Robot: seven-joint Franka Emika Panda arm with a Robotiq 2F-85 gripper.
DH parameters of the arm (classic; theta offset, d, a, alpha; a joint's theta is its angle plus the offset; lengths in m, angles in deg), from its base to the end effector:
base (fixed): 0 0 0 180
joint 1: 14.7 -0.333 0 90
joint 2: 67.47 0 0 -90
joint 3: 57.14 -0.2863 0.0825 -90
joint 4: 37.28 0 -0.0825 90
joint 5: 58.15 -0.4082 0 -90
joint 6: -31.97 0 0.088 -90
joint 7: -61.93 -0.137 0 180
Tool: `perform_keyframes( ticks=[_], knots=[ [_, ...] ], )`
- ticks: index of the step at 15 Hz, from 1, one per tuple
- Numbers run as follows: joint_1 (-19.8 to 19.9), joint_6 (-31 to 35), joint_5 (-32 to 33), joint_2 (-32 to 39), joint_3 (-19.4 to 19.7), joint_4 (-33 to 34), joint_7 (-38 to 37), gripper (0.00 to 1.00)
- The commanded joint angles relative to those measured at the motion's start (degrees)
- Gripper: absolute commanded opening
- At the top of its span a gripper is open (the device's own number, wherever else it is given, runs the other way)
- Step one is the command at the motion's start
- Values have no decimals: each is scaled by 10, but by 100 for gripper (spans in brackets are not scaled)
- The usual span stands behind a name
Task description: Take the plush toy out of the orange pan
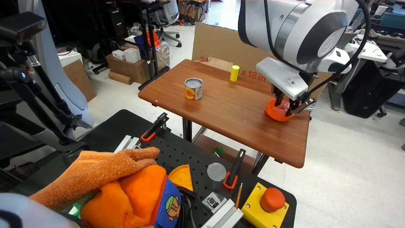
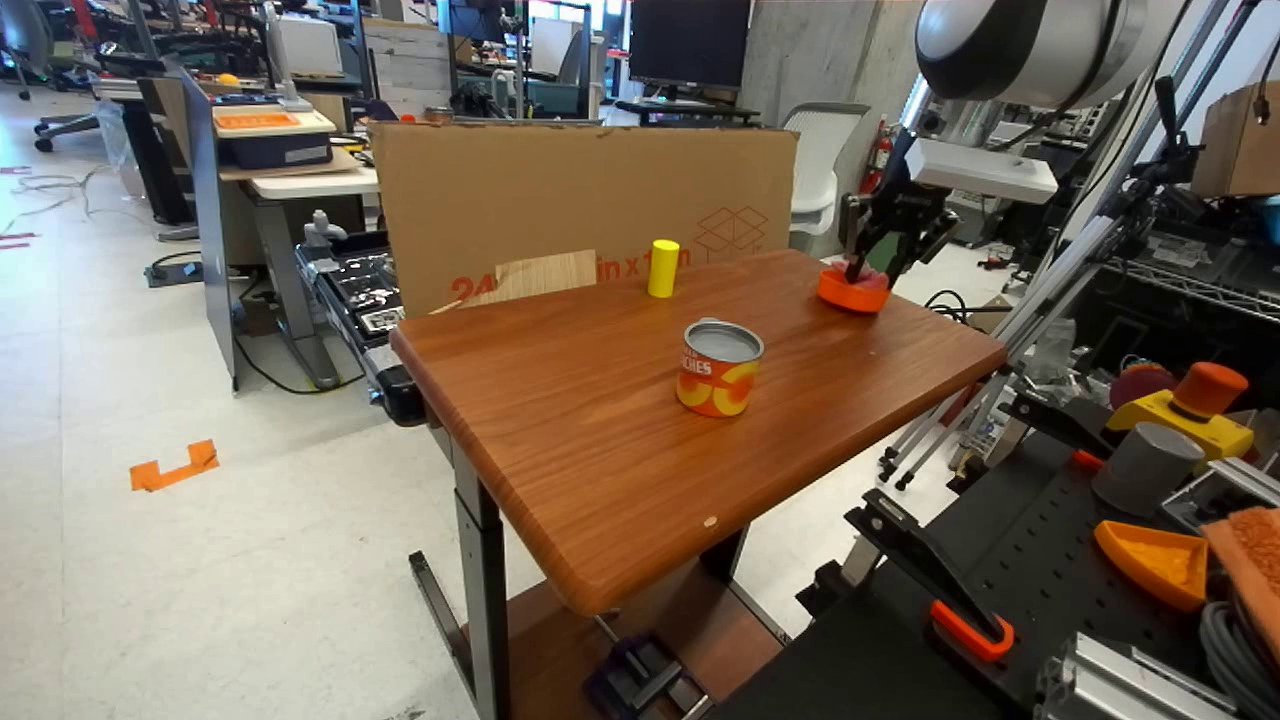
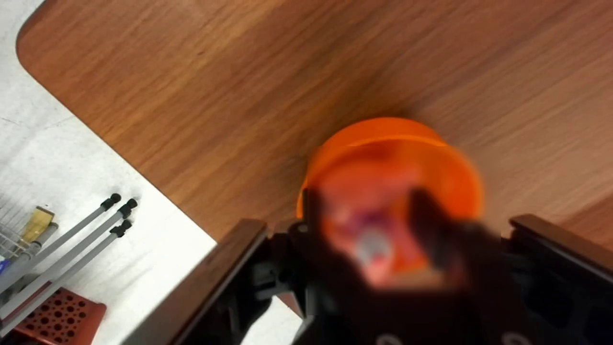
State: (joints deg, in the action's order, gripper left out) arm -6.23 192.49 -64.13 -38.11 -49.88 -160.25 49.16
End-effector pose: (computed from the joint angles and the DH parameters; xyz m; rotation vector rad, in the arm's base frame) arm 0.5581 -0.1666 0.0984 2.9839 -0.8783 0.2317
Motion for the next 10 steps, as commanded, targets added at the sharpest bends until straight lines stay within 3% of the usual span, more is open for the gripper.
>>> perform_keyframes(
  ticks=[1,5,10],
  knots=[
    [-8,-10,-3,0,7,5,5,27],
    [-16,-12,3,11,19,14,-10,2],
    [-16,-50,-3,-20,15,-2,-9,4]
  ],
)
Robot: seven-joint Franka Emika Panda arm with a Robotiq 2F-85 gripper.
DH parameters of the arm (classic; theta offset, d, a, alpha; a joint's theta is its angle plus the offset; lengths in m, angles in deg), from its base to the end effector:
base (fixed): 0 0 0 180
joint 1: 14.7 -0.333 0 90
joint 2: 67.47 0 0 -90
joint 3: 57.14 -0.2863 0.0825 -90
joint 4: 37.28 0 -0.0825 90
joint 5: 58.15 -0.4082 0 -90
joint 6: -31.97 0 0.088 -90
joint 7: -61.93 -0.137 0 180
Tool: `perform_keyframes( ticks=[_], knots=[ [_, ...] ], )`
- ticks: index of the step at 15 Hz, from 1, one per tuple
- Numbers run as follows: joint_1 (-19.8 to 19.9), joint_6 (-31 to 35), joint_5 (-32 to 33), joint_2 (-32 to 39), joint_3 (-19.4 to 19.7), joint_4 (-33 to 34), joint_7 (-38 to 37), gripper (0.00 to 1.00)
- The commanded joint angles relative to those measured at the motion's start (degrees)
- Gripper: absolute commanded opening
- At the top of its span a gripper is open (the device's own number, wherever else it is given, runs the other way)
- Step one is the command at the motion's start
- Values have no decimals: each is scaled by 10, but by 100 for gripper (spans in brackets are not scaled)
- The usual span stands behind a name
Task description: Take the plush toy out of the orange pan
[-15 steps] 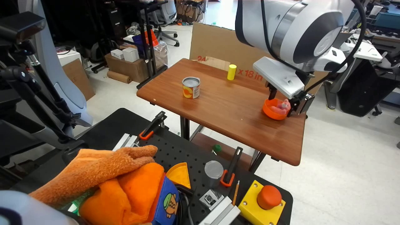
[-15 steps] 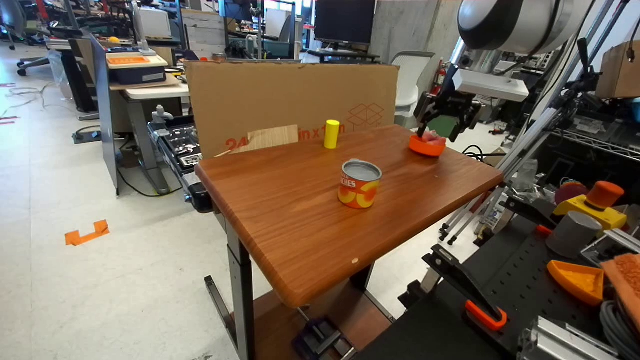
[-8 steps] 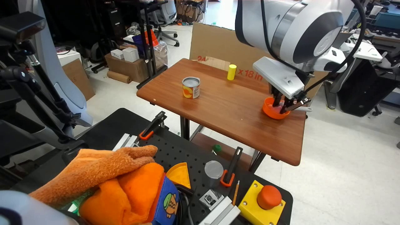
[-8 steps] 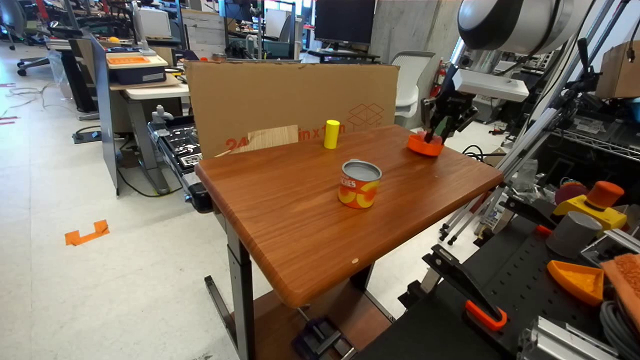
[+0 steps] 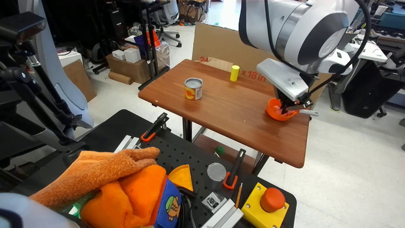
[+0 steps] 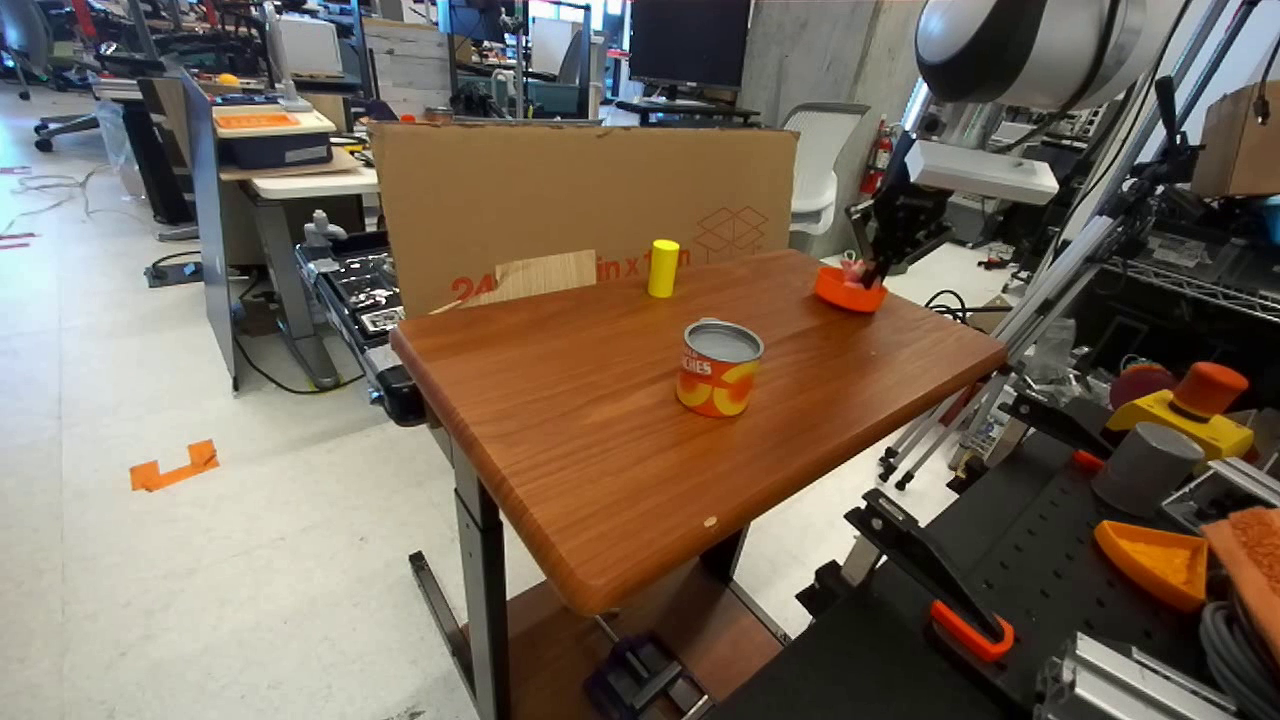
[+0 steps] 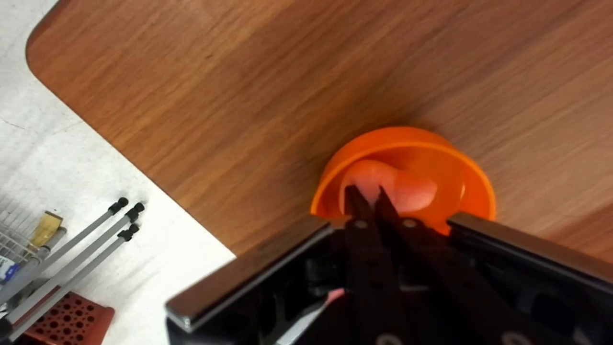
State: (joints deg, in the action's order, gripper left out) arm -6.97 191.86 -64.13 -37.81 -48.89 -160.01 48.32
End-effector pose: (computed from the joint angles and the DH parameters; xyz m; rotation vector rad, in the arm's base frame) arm 0.5568 -0.1695 0.0965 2.9708 -0.9003 0.2148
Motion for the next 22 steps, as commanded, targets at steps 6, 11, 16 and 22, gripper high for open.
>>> perform_keyframes(
  ticks=[6,11,16,22],
  knots=[
    [23,-115,-37,-131,-38,-68,92,4],
    [20,-121,-75,-208,-59,-147,186,4],
    [-10,-94,-108,-196,-85,-199,206,4],
    [-48,-47,-74,-101,-89,-156,112,41]
  ],
)
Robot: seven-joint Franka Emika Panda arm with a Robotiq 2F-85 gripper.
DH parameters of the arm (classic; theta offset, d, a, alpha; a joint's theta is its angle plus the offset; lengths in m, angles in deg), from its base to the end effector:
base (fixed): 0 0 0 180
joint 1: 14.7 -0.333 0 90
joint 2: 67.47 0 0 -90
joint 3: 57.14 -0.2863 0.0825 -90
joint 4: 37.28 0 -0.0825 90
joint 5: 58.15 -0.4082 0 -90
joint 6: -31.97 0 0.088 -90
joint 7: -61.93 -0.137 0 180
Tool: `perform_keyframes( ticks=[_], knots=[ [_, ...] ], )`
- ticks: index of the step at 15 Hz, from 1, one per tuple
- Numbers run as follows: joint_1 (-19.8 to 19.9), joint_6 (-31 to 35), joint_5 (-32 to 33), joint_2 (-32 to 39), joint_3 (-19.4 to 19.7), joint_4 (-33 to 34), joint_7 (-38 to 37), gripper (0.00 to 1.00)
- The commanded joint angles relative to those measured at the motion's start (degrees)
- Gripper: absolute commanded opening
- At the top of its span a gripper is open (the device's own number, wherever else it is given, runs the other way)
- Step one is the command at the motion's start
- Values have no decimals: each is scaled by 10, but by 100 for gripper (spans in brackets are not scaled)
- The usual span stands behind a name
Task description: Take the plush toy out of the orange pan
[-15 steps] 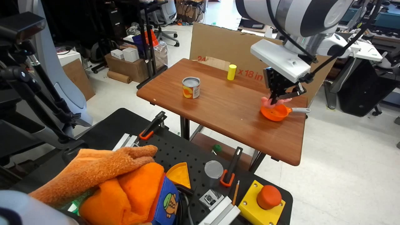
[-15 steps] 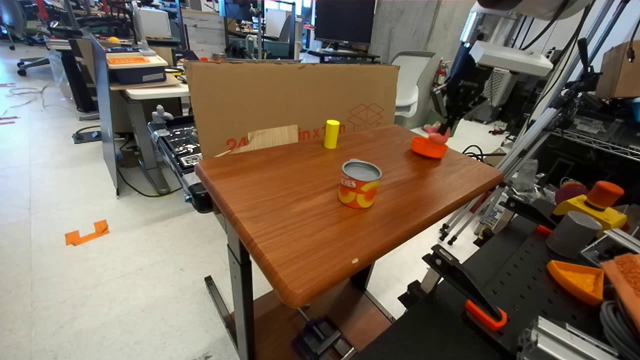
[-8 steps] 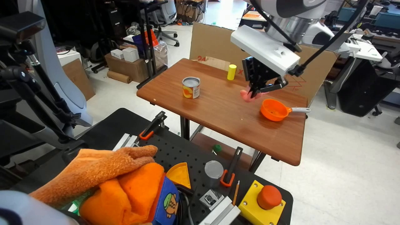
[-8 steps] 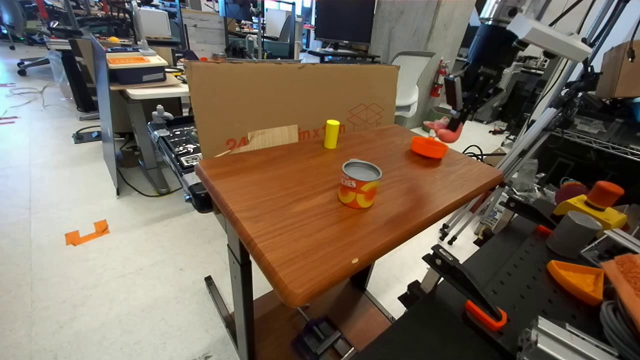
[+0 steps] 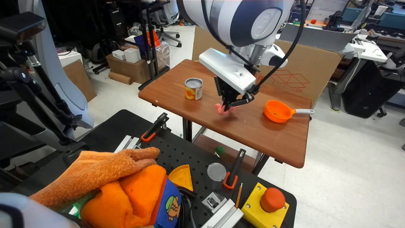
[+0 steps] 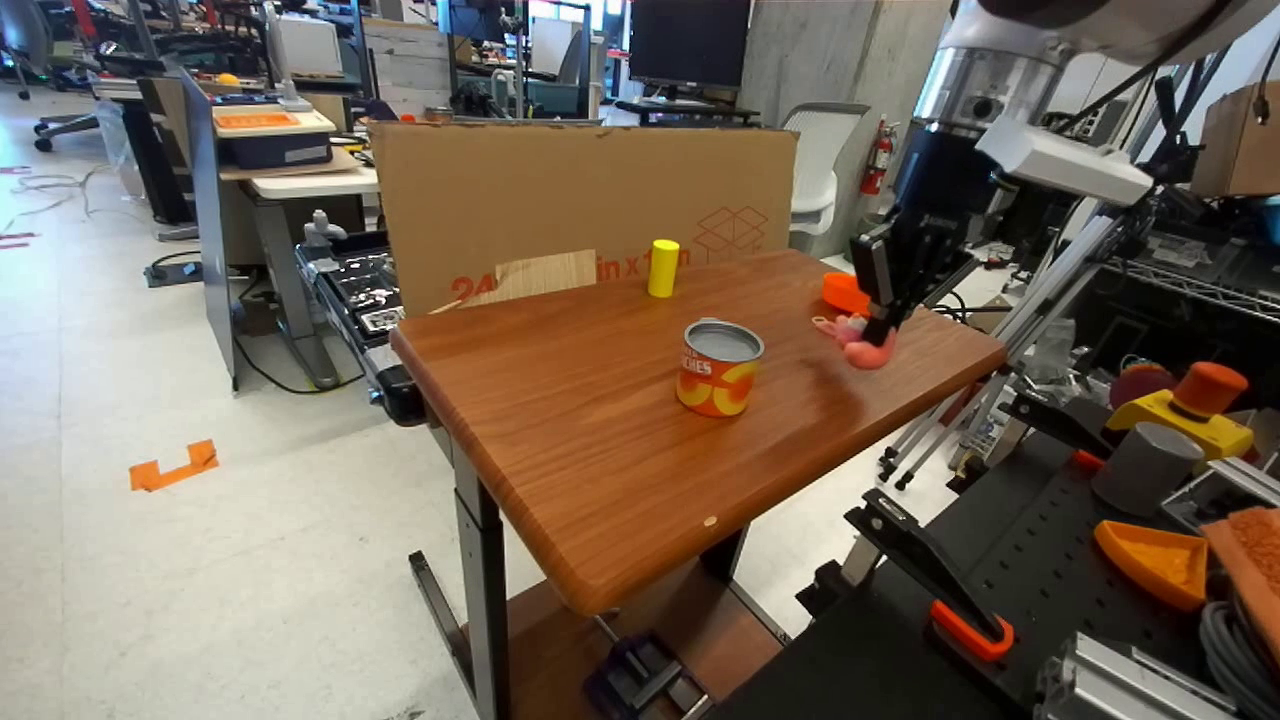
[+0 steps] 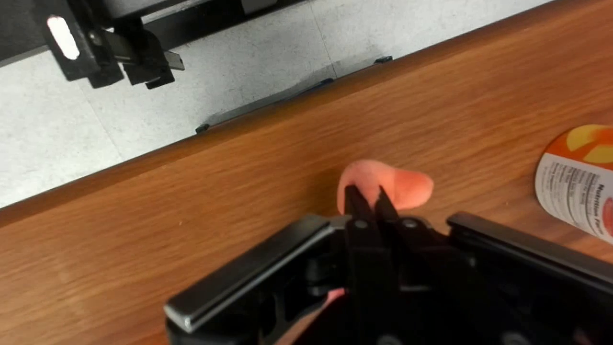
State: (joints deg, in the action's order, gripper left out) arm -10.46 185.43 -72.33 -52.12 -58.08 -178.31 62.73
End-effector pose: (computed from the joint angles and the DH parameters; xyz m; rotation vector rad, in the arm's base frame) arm 0.4739 -0.0309 0.1048 -3.0027 0.4056 0.0714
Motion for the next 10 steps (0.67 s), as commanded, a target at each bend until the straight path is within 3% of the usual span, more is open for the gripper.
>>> perform_keyframes(
  ticks=[1,3,5,8,10],
  knots=[
    [-36,-1,51,50,29,32,-87,44],
    [-69,-73,110,51,68,45,-180,54],
    [-76,-173,139,18,75,46,-217,69],
    [-50,-289,96,-73,48,28,-161,88],
    [-40,-329,83,-144,45,0,-113,98]
  ],
)
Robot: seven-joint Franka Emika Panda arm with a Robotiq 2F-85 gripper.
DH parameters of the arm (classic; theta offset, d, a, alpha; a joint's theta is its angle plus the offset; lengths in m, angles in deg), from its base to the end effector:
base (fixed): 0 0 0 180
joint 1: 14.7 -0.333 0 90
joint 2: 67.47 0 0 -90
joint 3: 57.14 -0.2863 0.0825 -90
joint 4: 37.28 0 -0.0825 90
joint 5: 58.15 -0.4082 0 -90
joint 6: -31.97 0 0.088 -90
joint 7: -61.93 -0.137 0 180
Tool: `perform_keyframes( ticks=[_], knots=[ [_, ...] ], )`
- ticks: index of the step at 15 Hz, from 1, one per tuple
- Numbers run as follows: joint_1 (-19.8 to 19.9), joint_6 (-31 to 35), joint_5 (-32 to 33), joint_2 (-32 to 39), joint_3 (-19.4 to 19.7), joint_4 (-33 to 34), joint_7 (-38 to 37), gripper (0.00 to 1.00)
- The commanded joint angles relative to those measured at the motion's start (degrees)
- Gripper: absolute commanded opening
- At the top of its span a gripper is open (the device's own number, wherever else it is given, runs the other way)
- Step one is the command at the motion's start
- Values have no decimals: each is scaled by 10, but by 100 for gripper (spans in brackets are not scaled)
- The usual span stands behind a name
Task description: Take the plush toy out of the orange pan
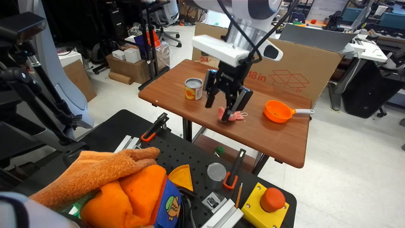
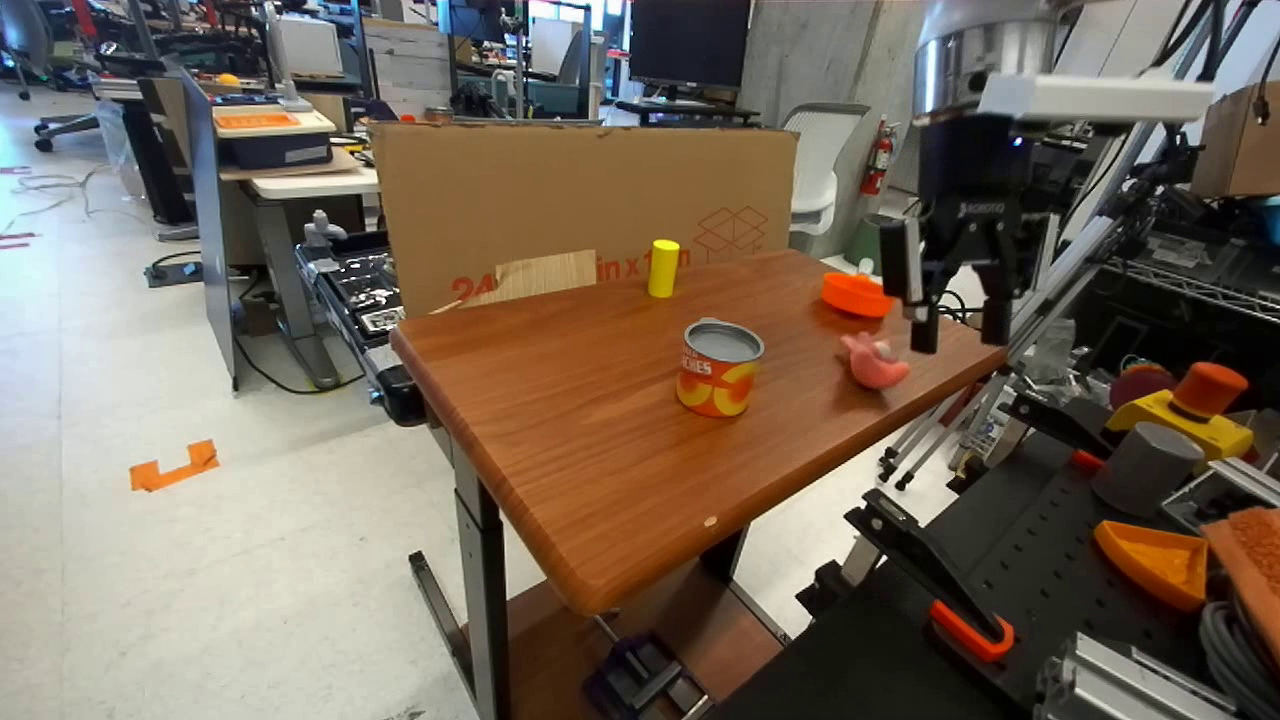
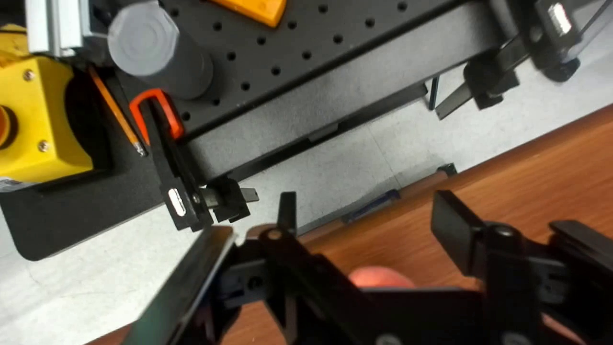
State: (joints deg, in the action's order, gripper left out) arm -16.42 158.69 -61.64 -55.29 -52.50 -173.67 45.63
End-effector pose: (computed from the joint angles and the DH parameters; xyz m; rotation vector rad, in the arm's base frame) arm 0.4547 -0.0223 0.1306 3.0091 -0.5830 -0.5900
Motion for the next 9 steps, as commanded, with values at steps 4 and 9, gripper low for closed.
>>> perform_keyframes(
  ticks=[4,9],
  knots=[
    [40,-108,-25,-240,5,-98,136,100],
    [45,-106,-22,-238,-1,-94,125,100]
  ],
)
